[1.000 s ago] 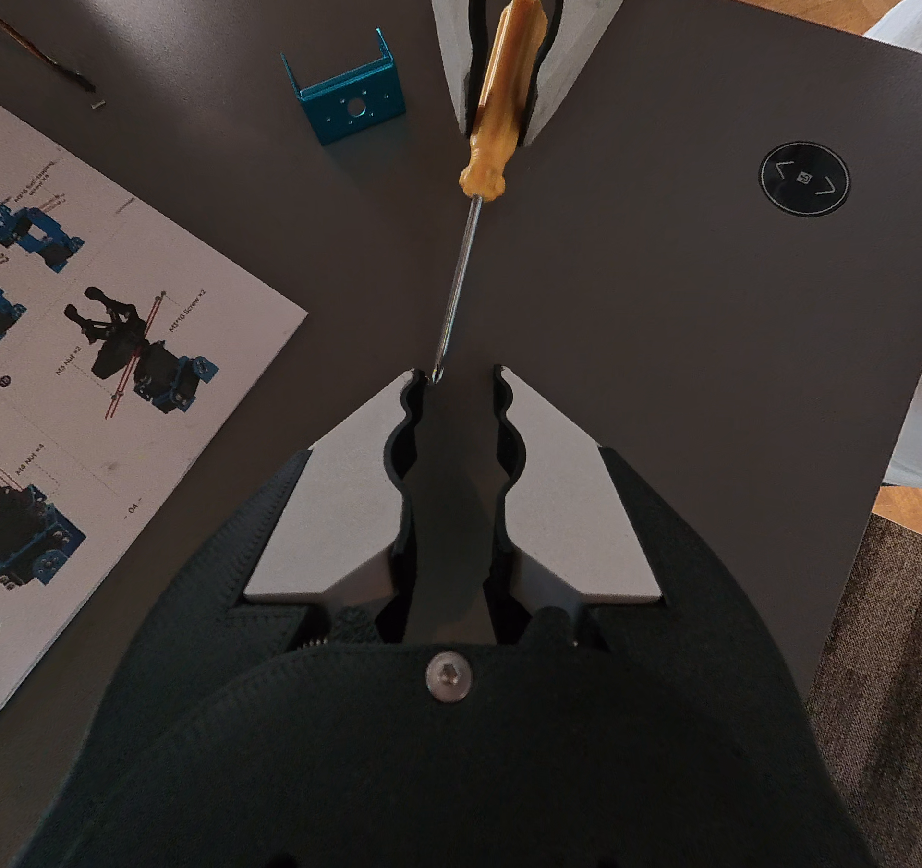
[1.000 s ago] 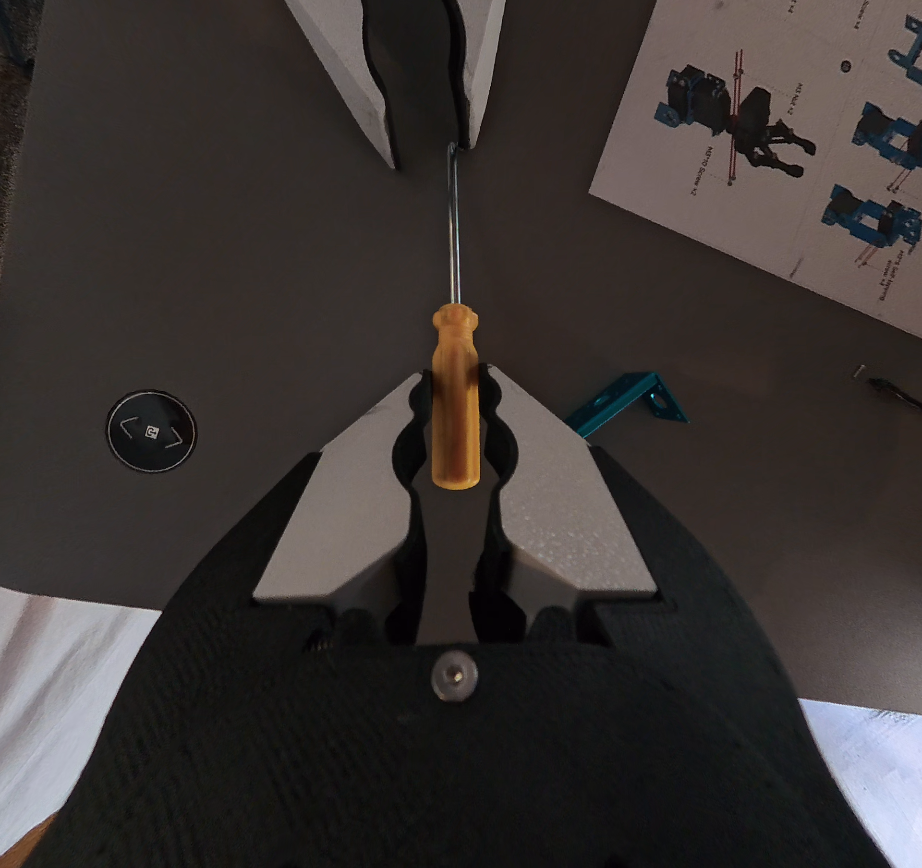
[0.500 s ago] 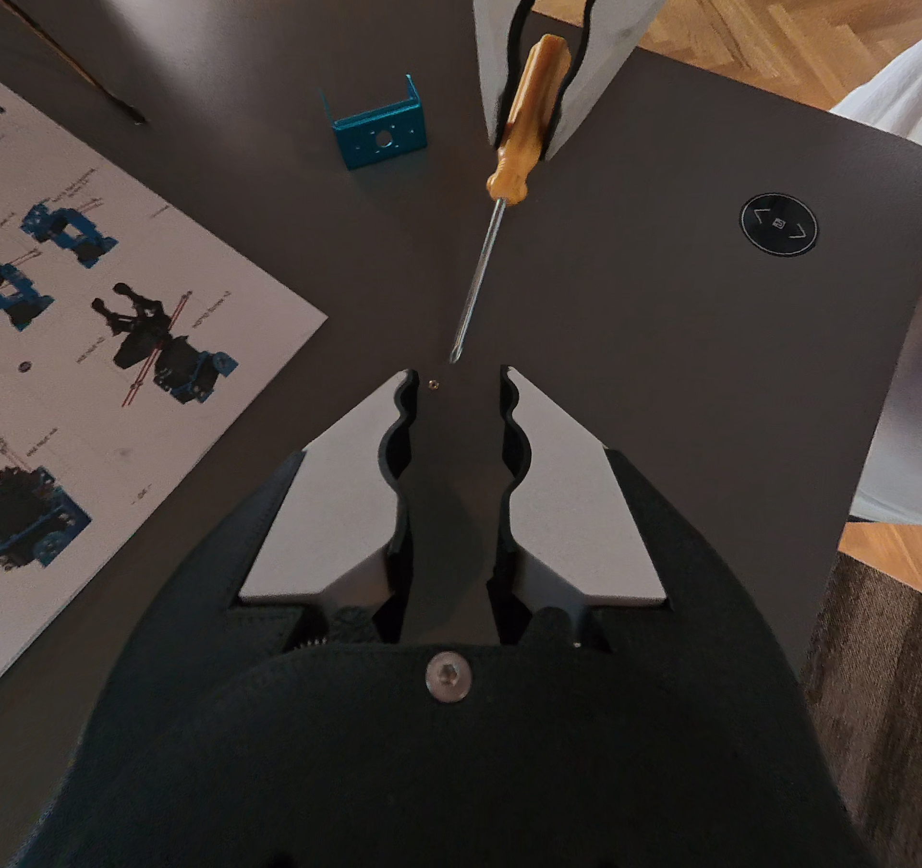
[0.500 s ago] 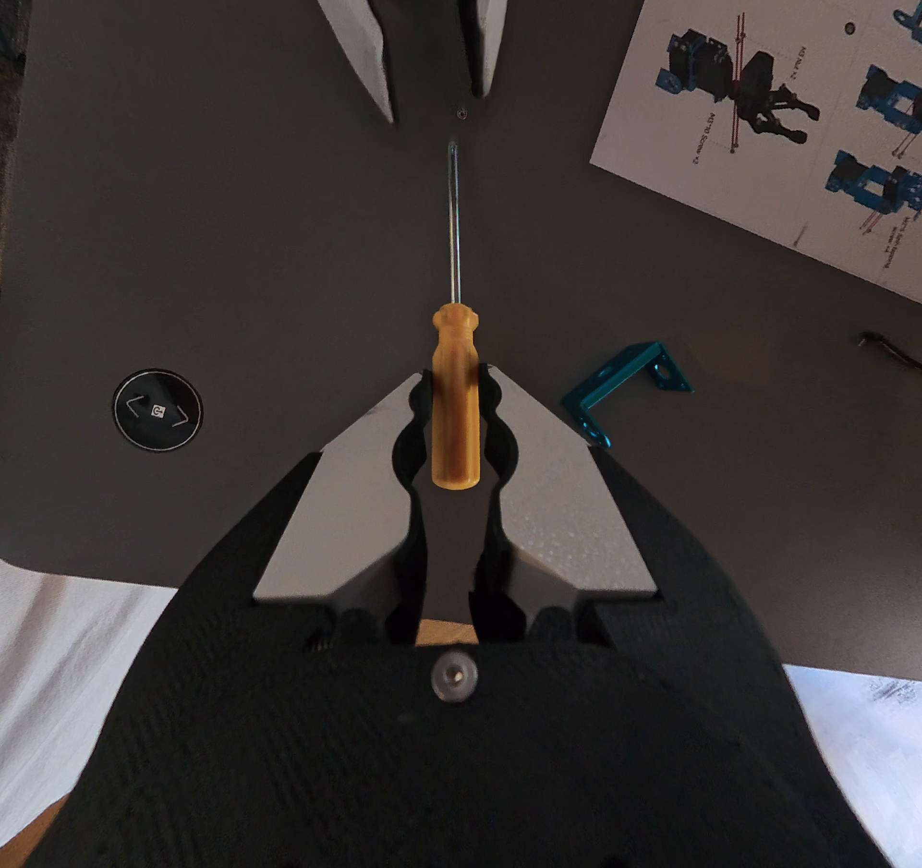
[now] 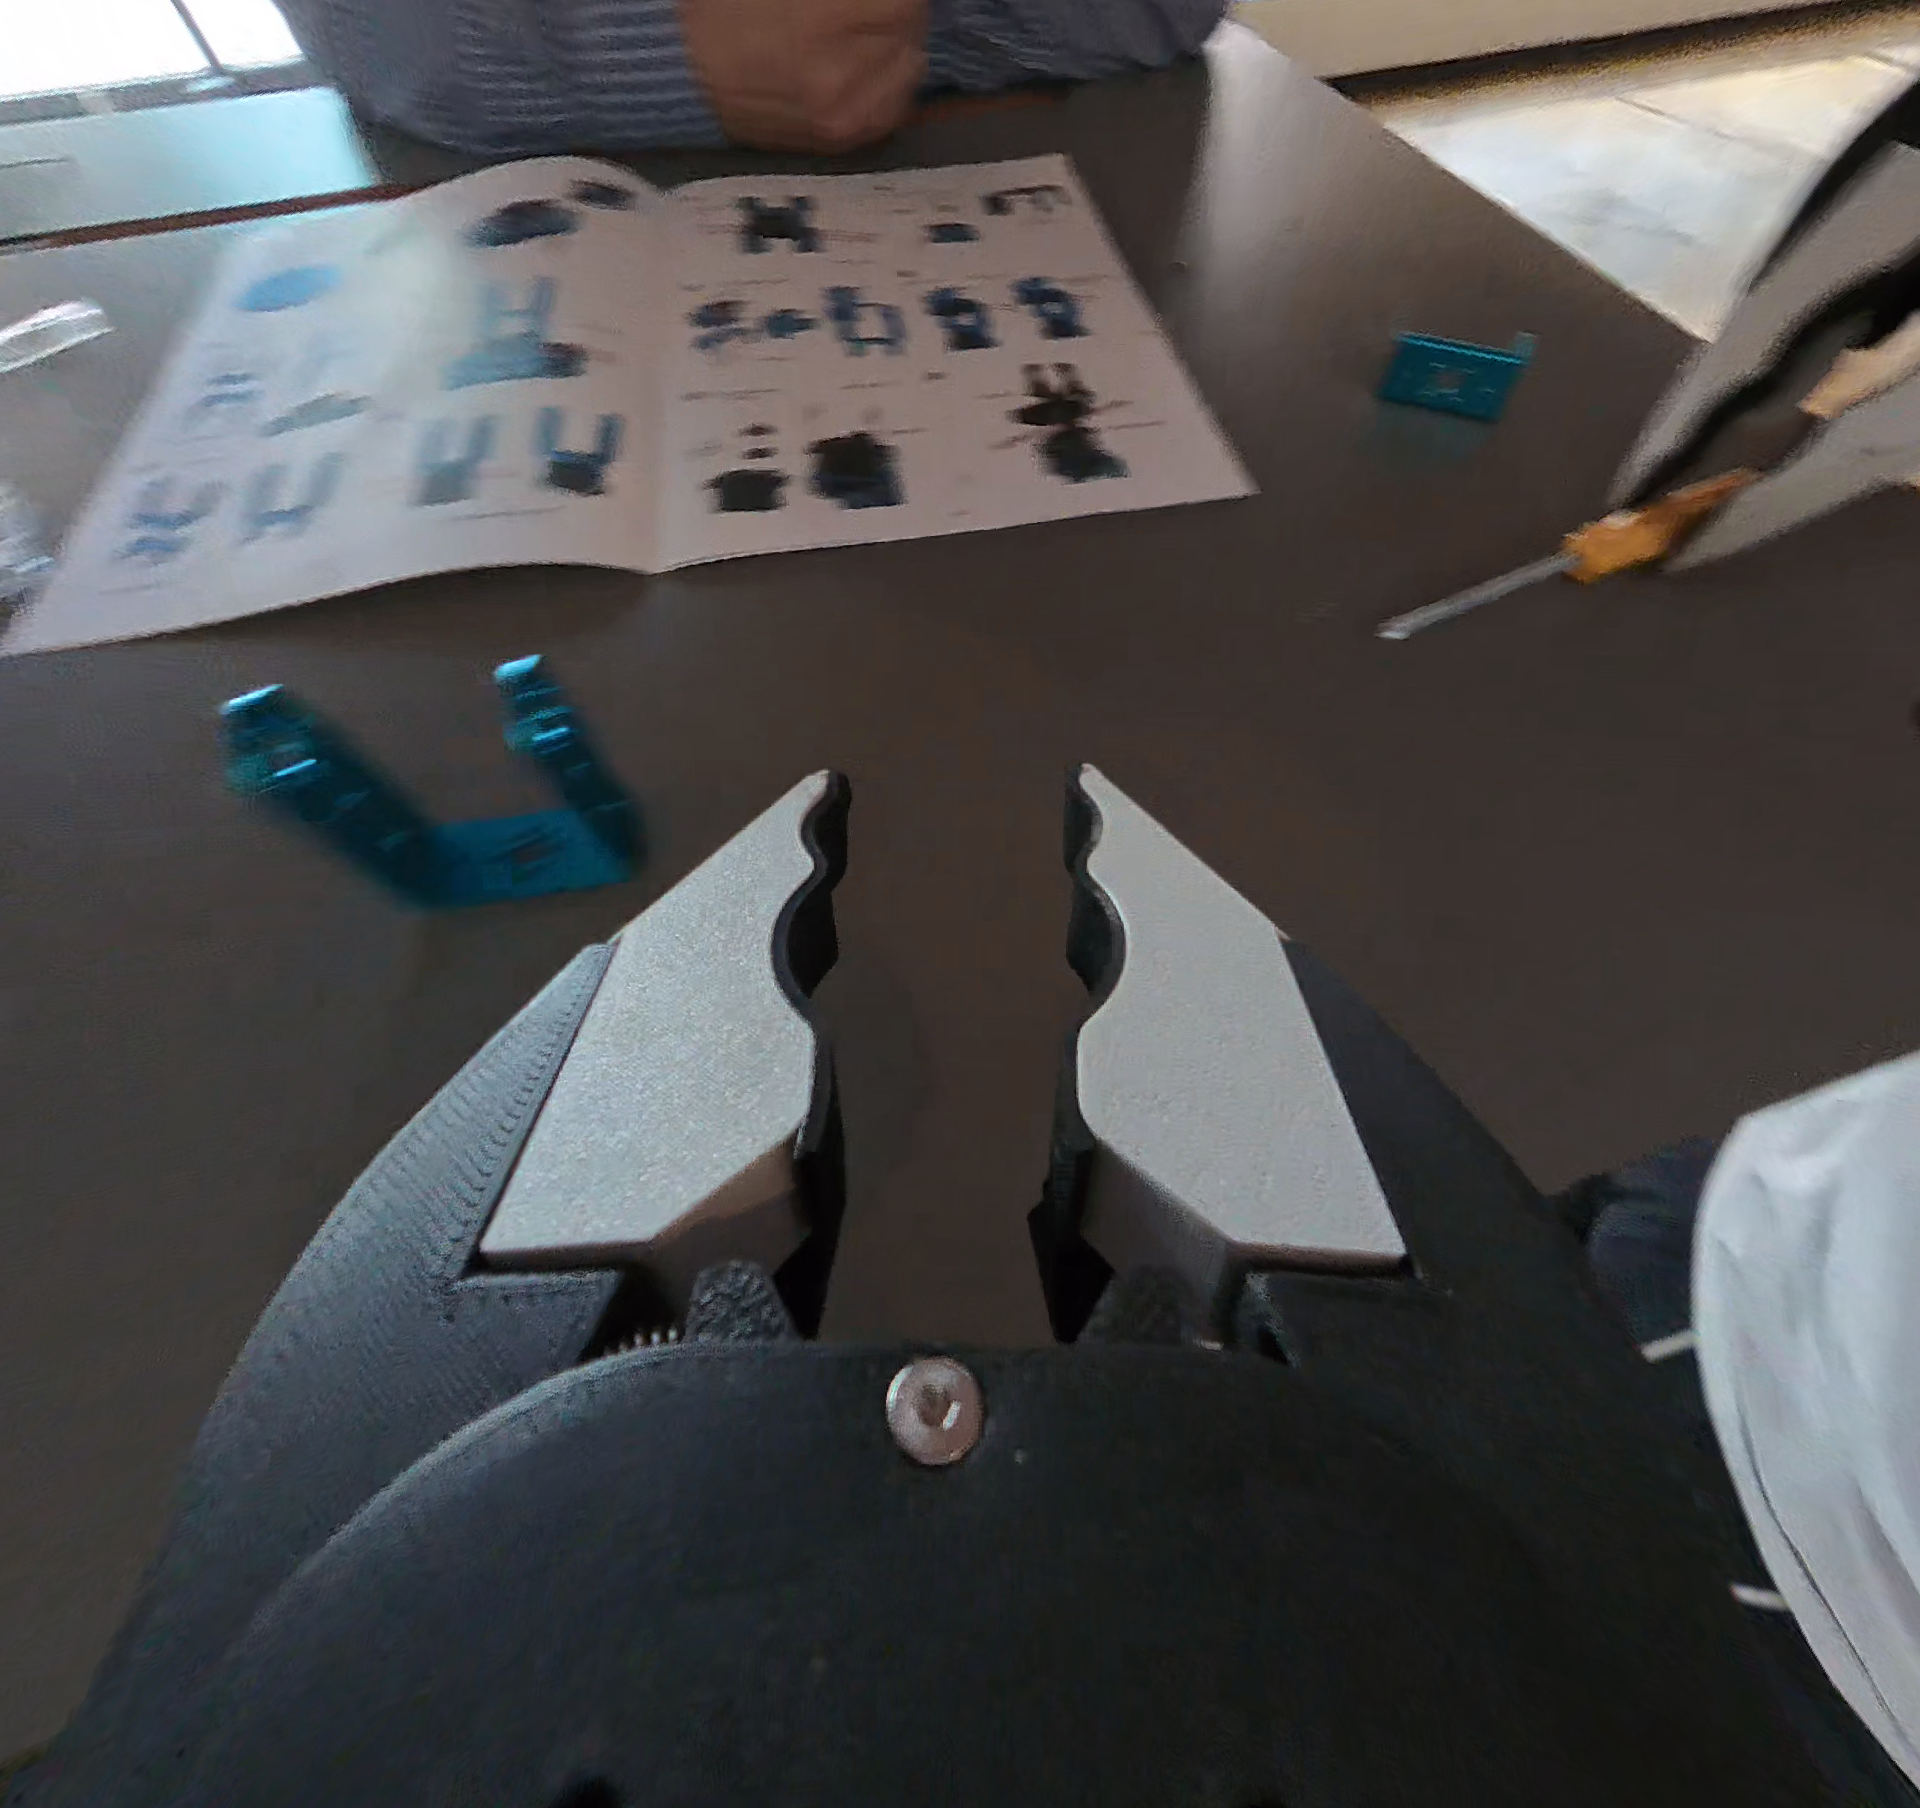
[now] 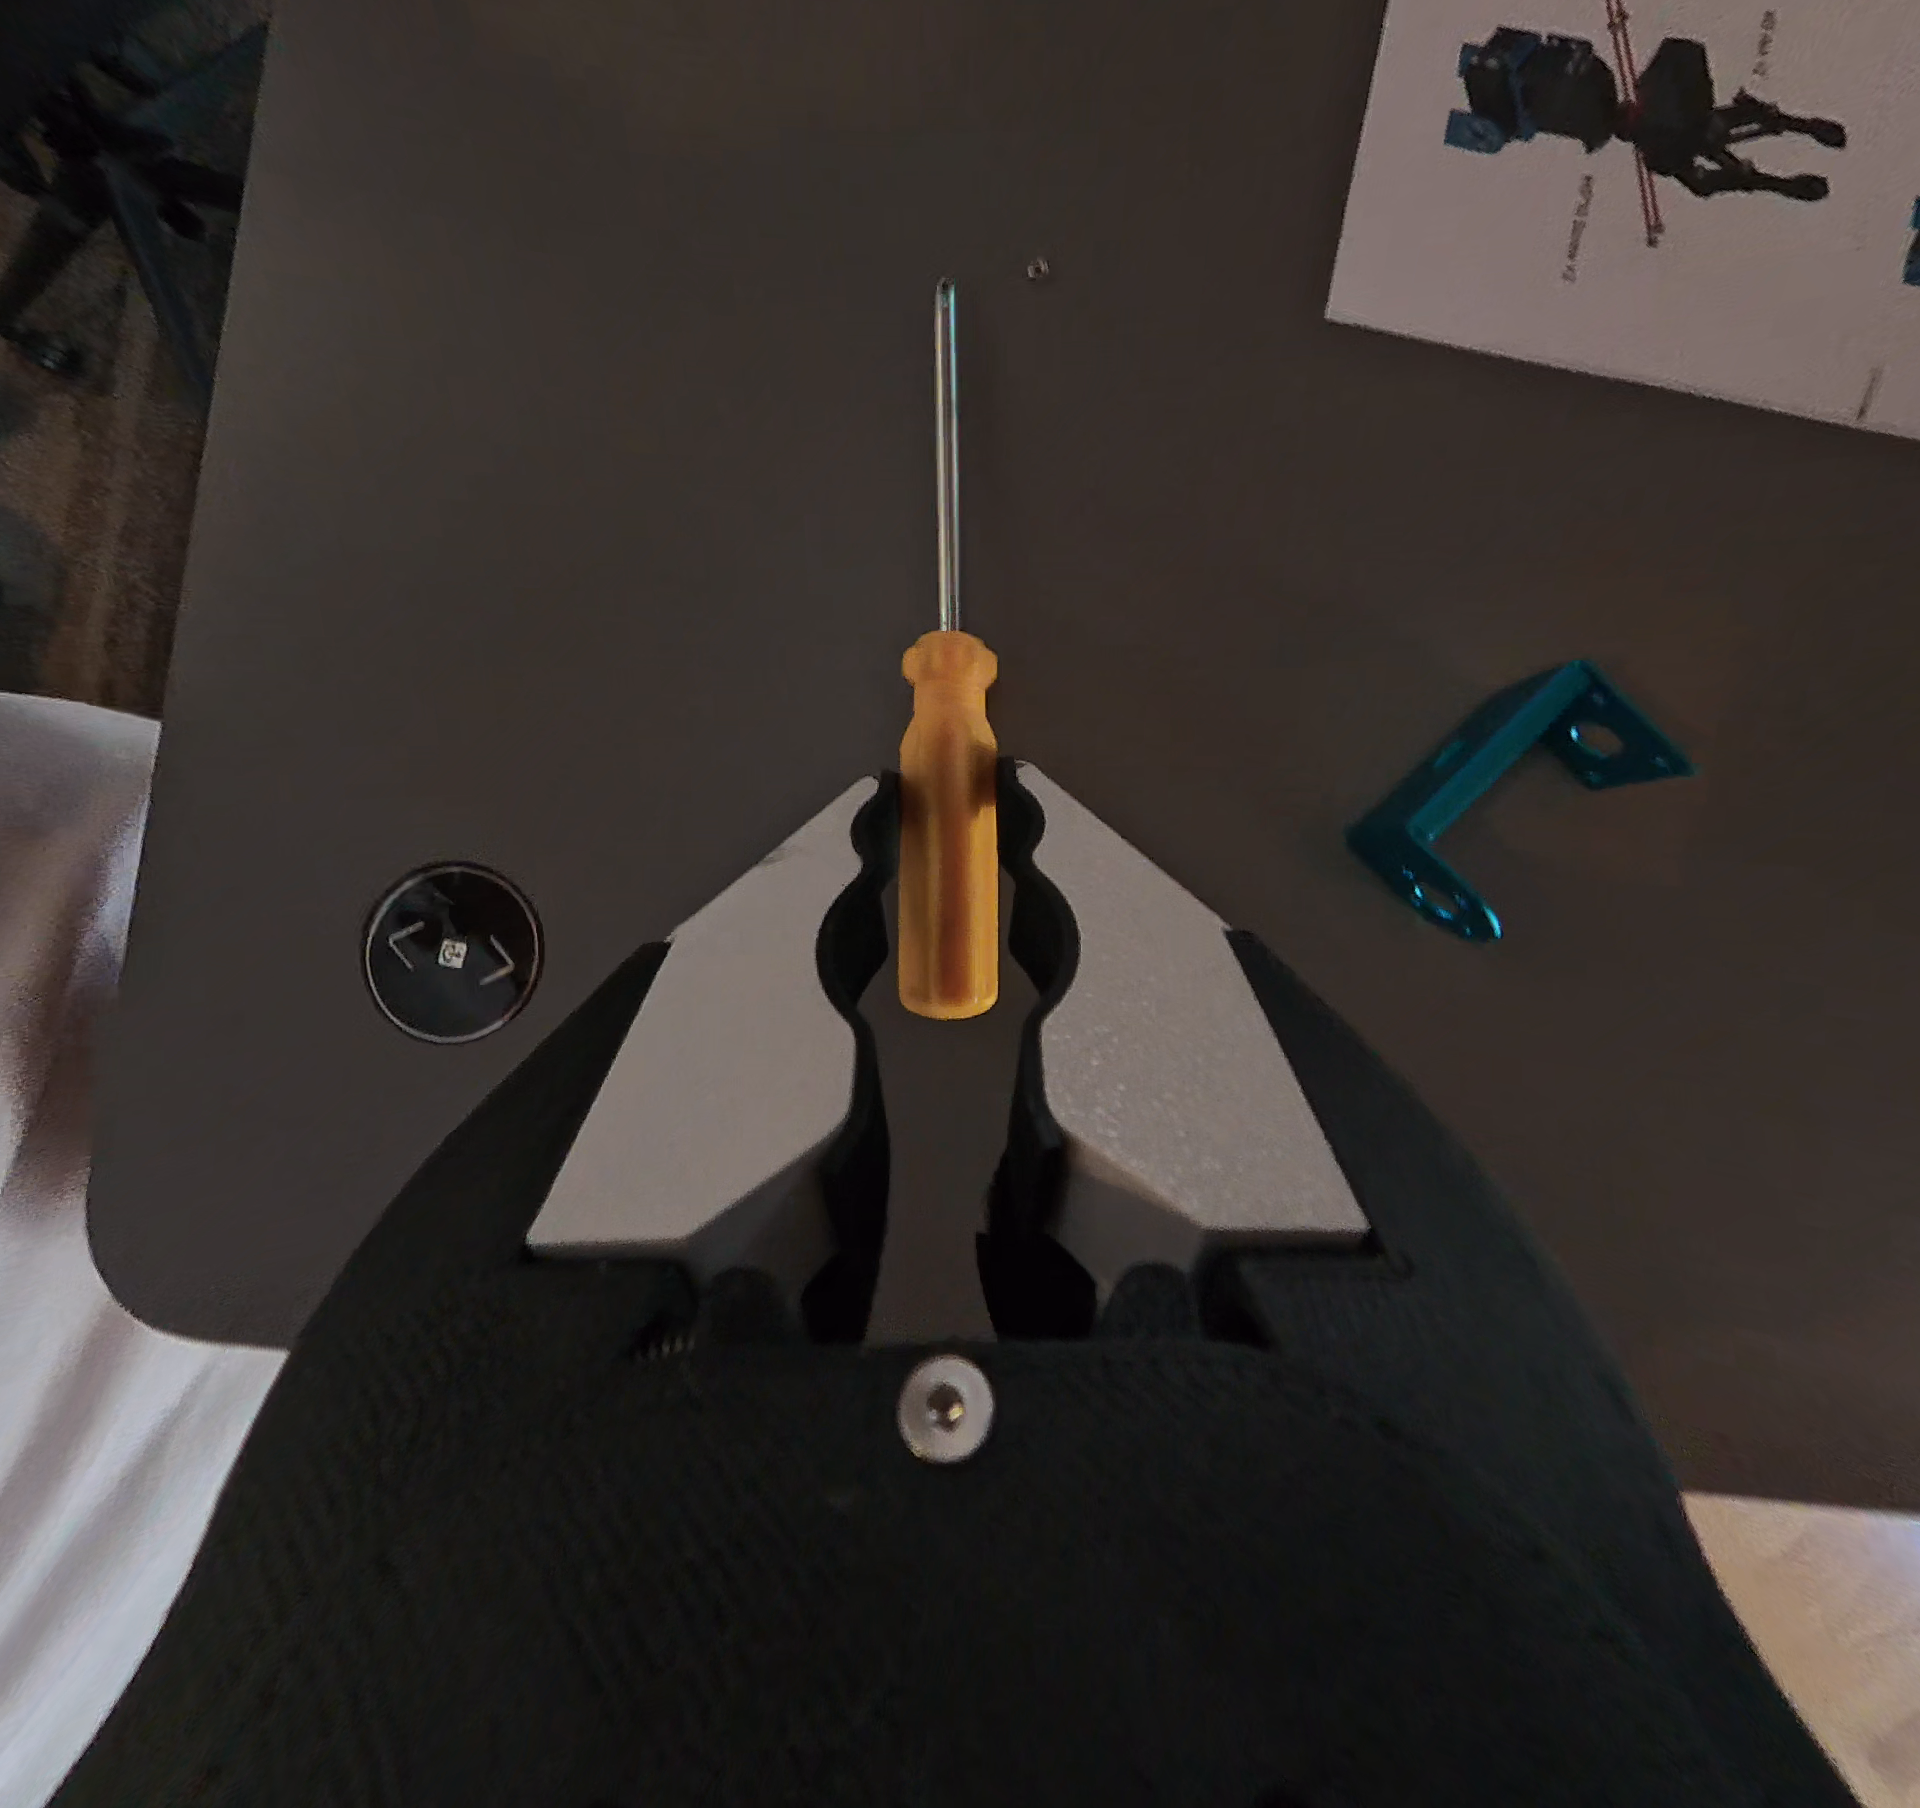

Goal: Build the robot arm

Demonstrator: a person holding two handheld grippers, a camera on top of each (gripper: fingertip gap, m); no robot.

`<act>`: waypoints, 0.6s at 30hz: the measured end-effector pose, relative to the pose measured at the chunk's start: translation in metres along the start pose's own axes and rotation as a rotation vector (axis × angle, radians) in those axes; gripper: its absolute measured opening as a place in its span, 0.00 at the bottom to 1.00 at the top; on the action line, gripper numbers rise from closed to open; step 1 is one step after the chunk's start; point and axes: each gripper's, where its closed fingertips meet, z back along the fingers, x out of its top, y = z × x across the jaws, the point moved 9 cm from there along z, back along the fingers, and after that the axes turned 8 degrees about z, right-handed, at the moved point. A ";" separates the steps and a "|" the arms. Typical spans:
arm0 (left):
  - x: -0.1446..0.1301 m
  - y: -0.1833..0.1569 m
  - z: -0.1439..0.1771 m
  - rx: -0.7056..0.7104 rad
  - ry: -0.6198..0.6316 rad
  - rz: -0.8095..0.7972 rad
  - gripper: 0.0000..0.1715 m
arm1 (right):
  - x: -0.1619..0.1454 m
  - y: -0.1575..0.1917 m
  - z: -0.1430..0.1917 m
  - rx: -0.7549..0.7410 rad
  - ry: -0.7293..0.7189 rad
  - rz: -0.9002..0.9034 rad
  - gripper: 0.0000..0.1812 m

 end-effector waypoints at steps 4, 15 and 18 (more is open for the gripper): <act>0.005 0.049 0.005 0.129 0.016 0.089 0.28 | 0.008 -0.001 -0.007 0.024 0.003 0.048 0.10; 0.012 0.072 -0.046 0.106 0.111 0.081 0.22 | 0.007 -0.013 -0.012 0.044 -0.066 0.053 0.17; 0.011 0.081 -0.055 0.060 0.153 0.064 0.11 | 0.009 -0.012 -0.007 0.014 -0.101 0.001 0.20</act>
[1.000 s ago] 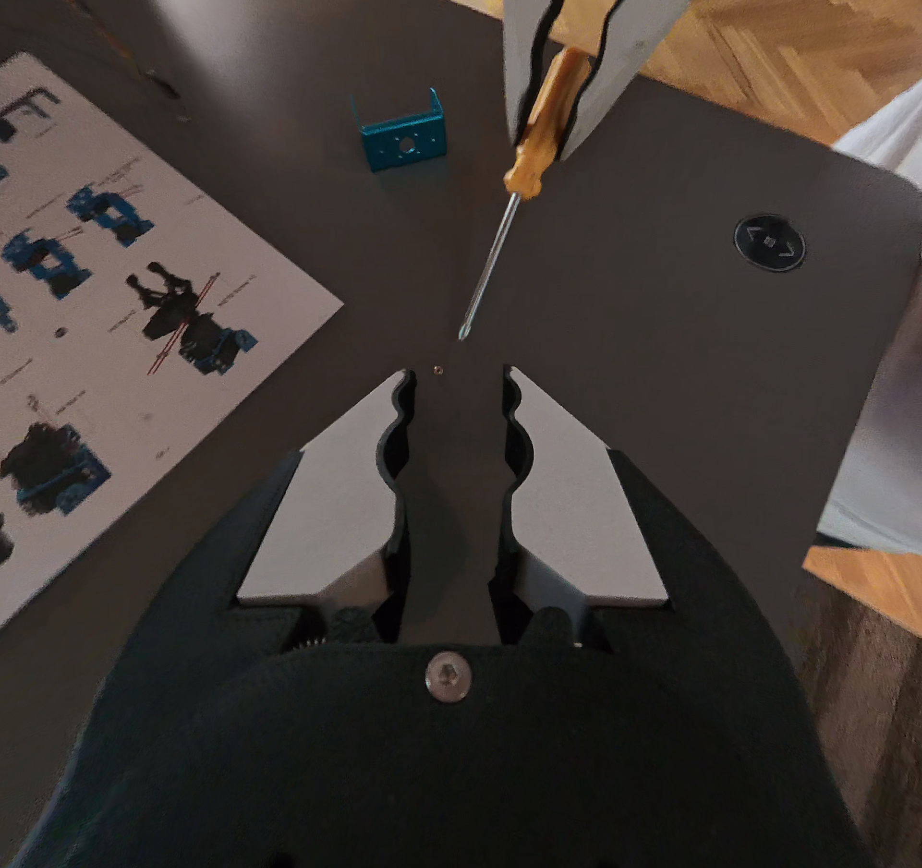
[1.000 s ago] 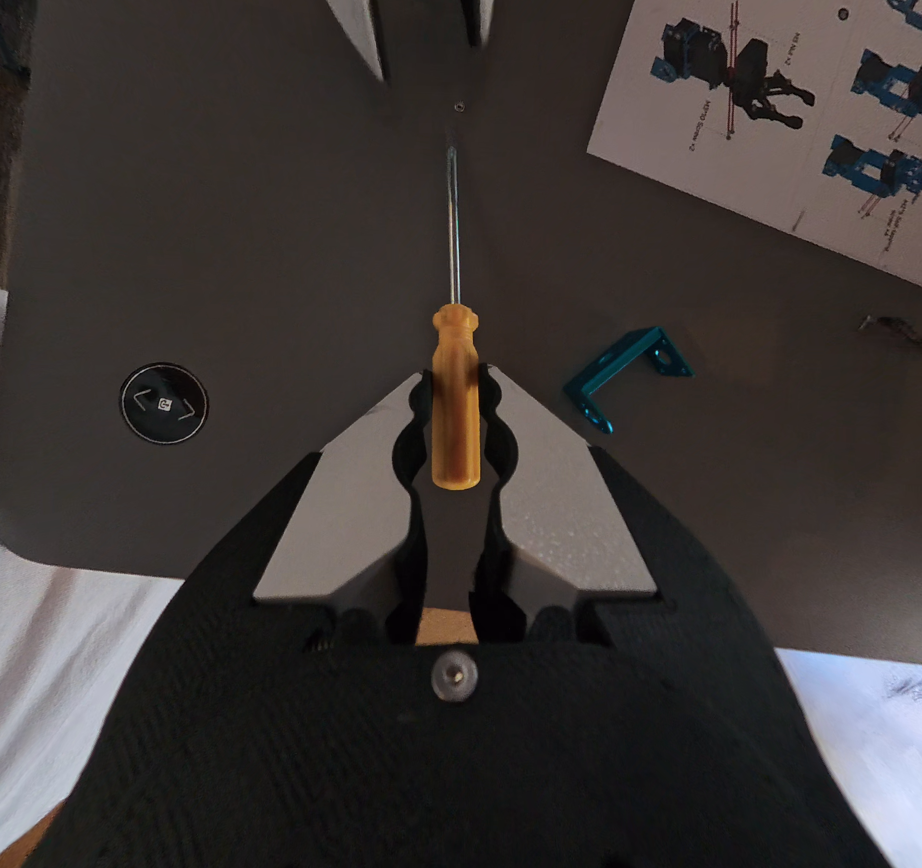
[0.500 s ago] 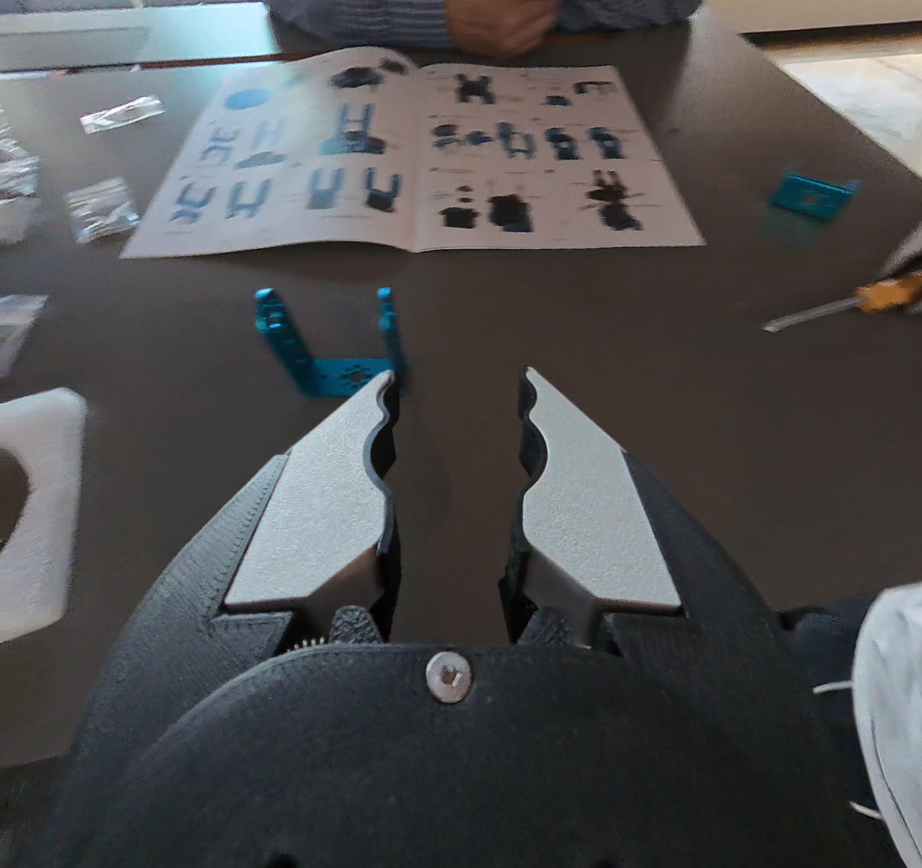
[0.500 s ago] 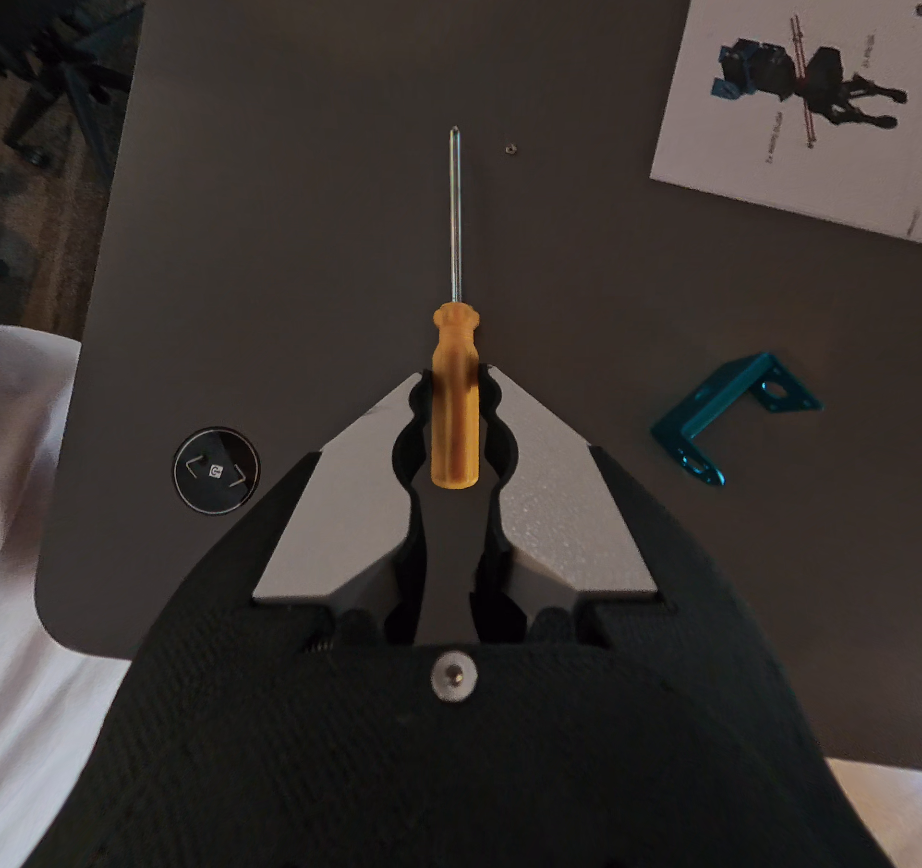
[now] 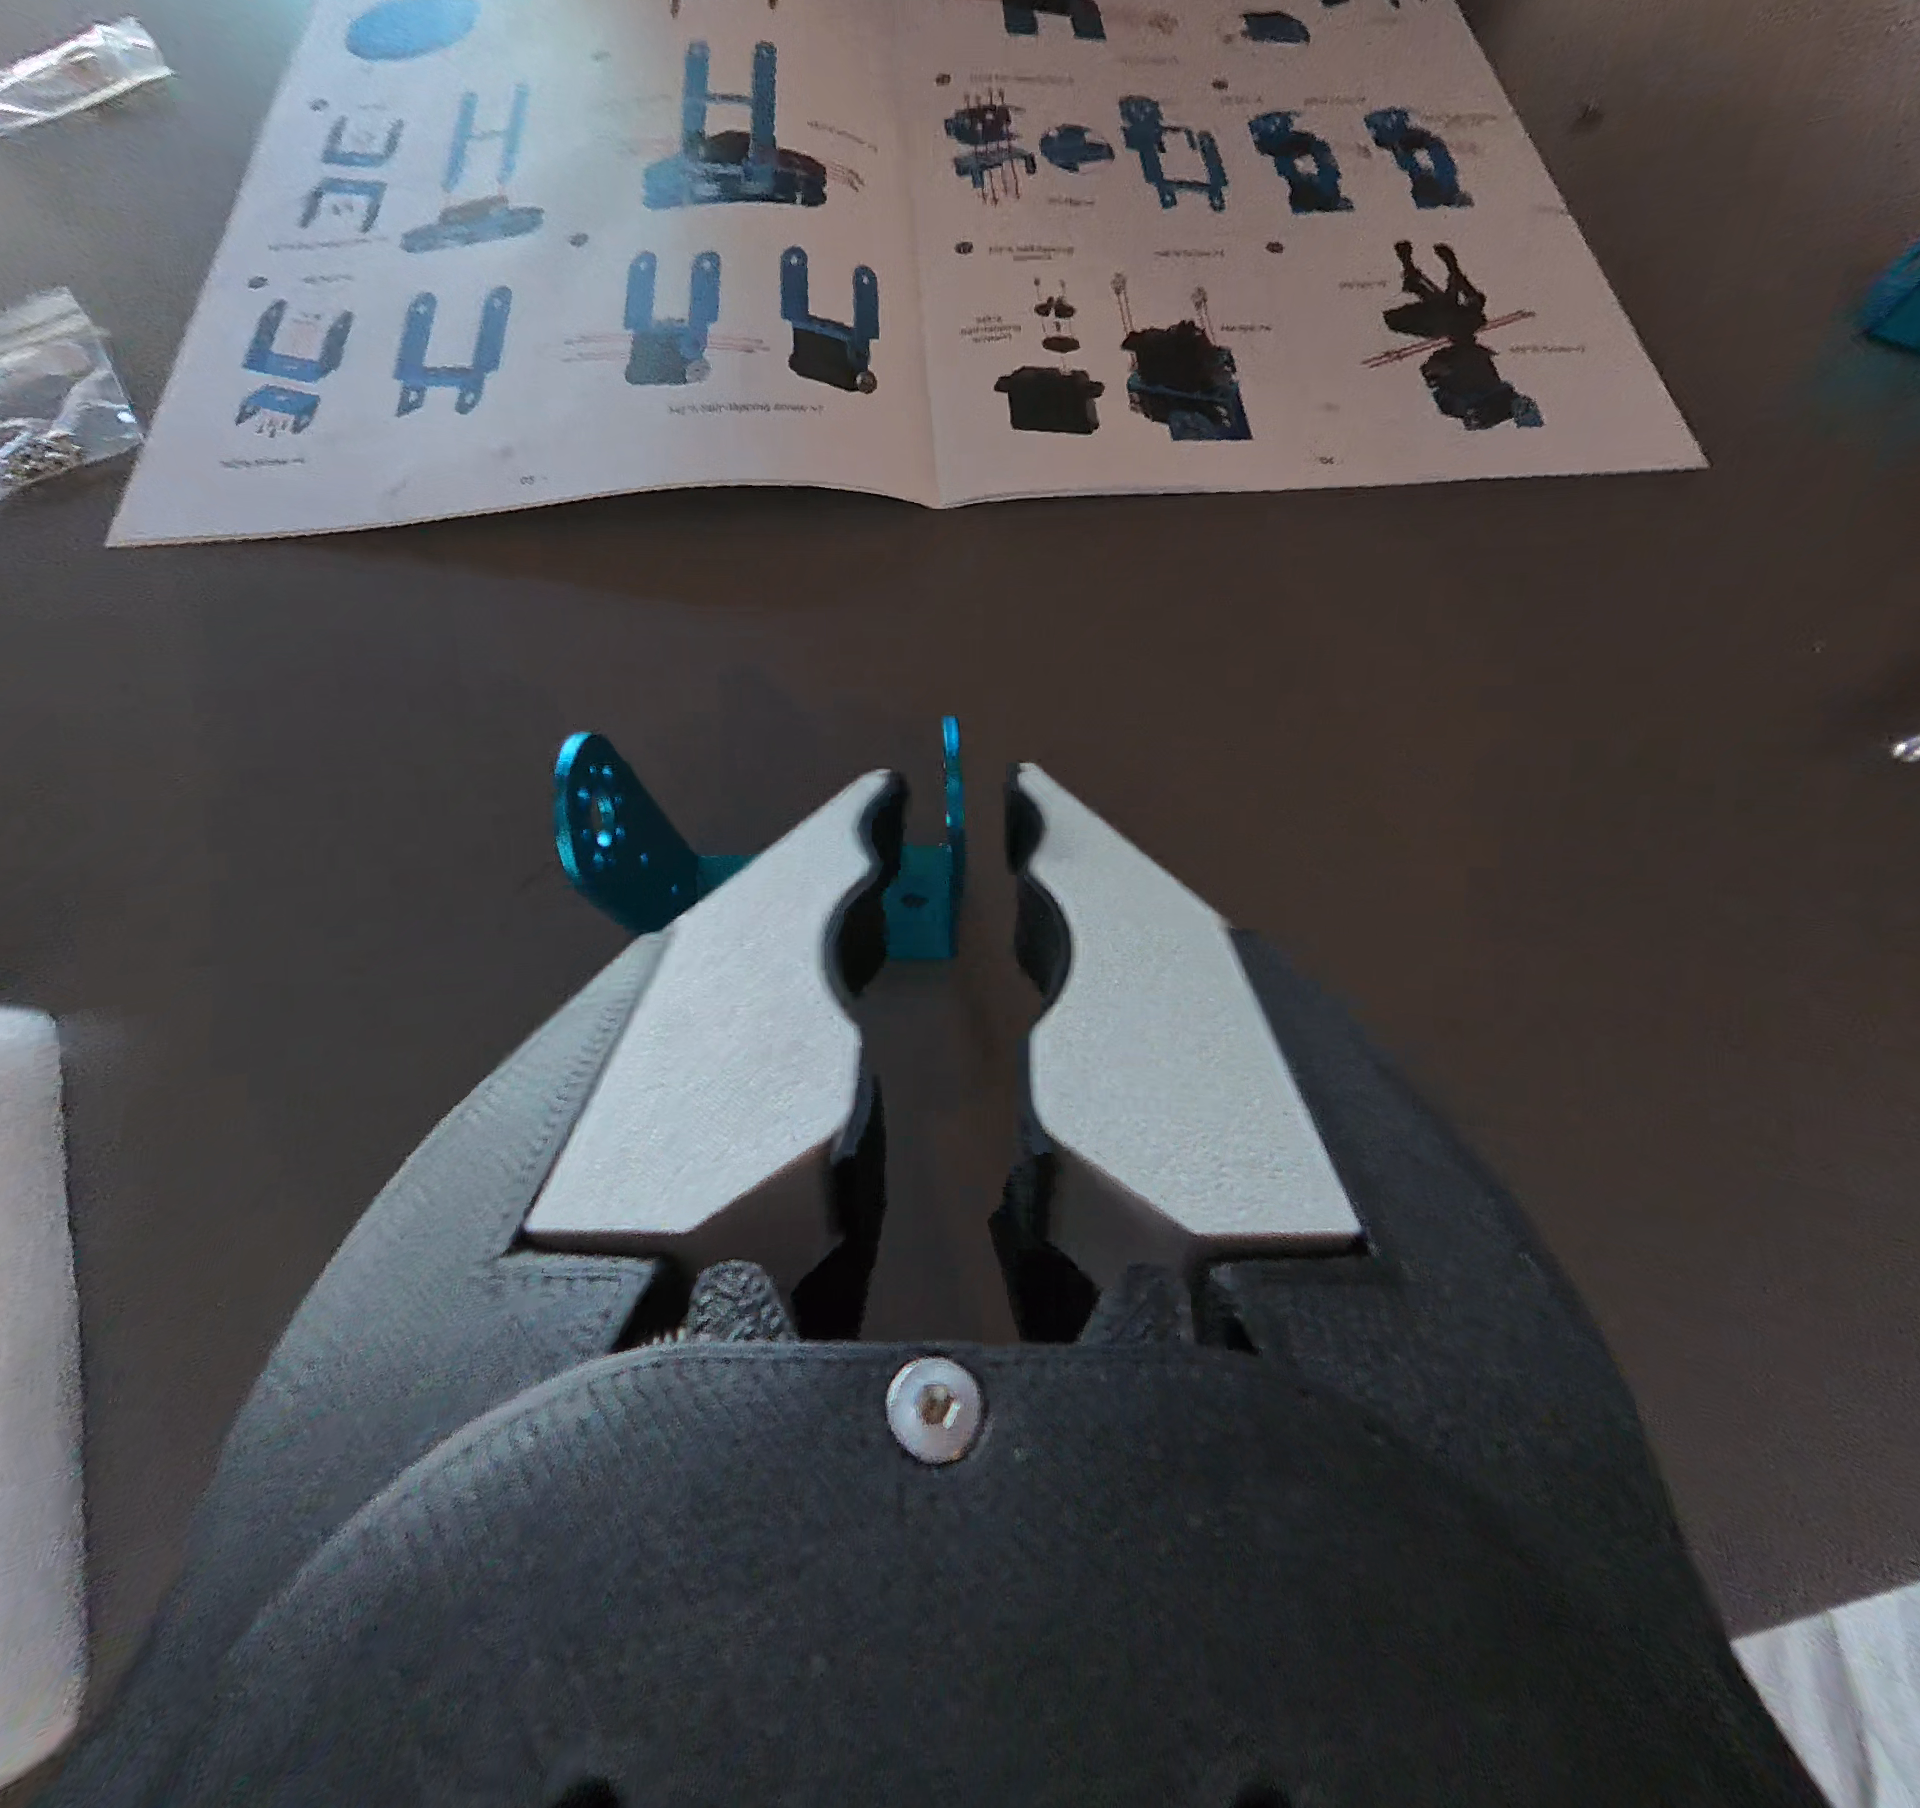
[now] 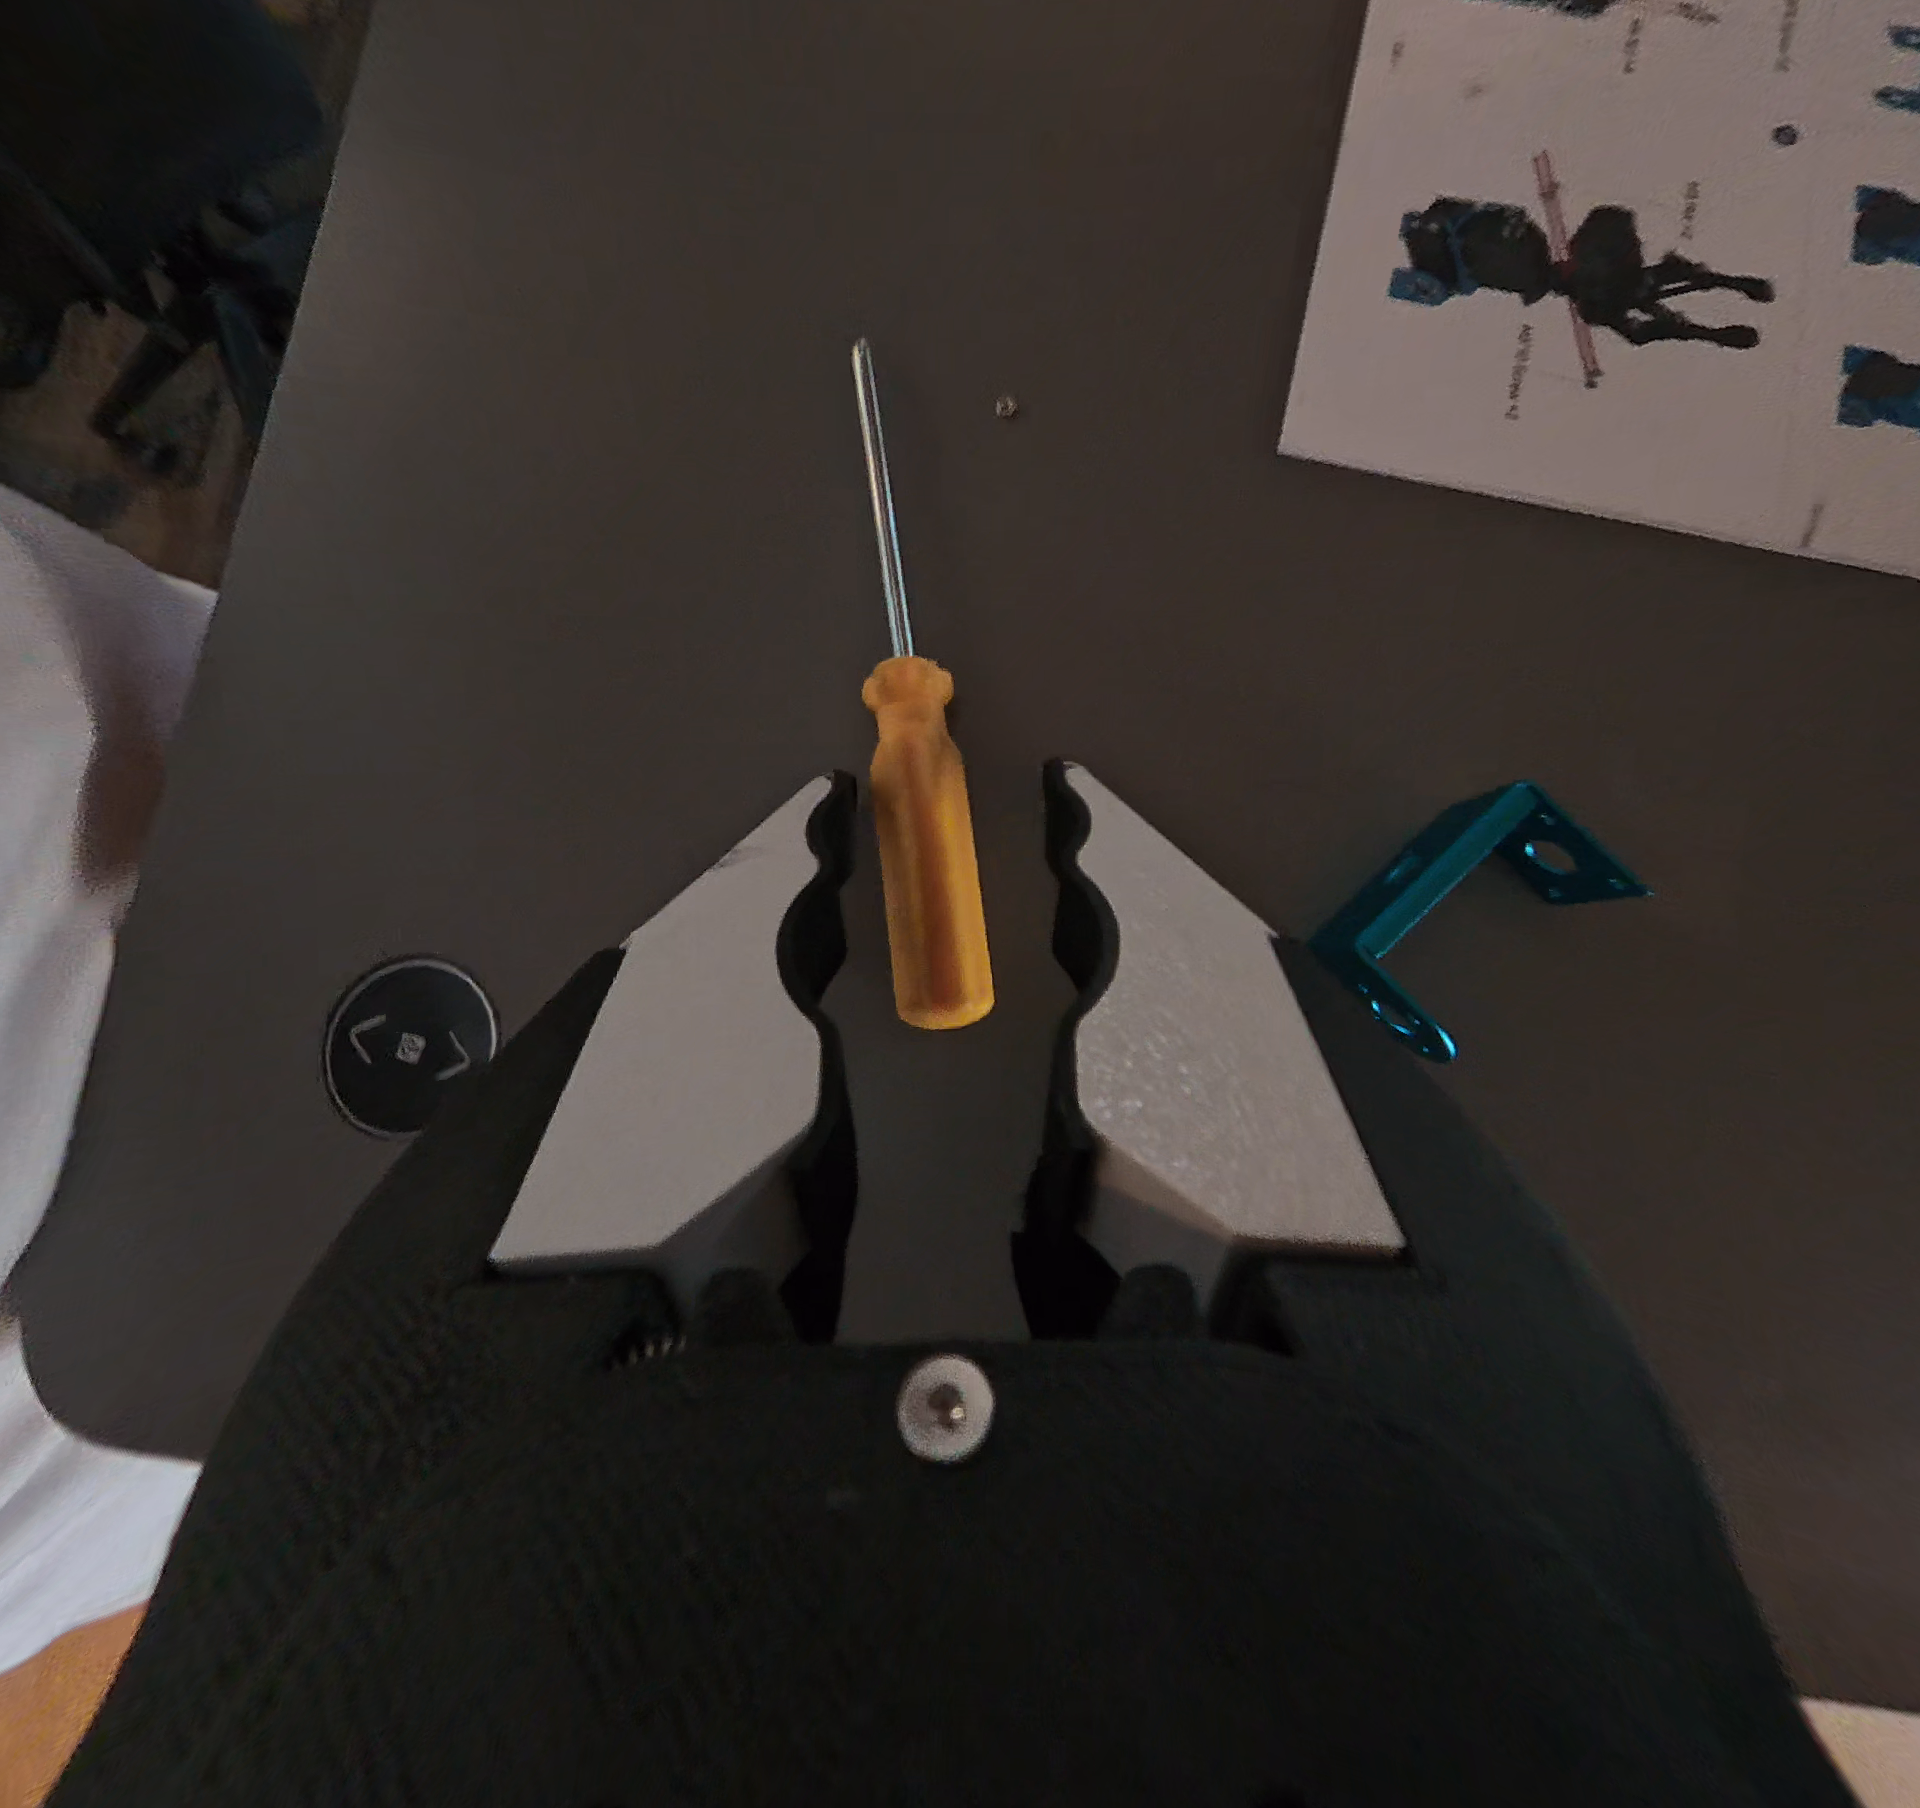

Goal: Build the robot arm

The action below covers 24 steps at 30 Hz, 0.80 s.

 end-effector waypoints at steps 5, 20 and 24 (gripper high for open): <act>0.007 0.012 -0.007 -0.168 -0.024 -0.036 0.00 | 0.007 0.006 0.005 -0.160 -0.013 -0.116 0.23; 0.047 0.031 0.020 -0.667 -0.234 0.246 0.00 | 0.034 -0.018 0.020 -0.419 -0.114 -0.246 0.20; 0.052 0.023 0.025 -0.789 -0.286 0.345 0.00 | 0.033 -0.015 0.025 -0.402 -0.071 -0.141 0.20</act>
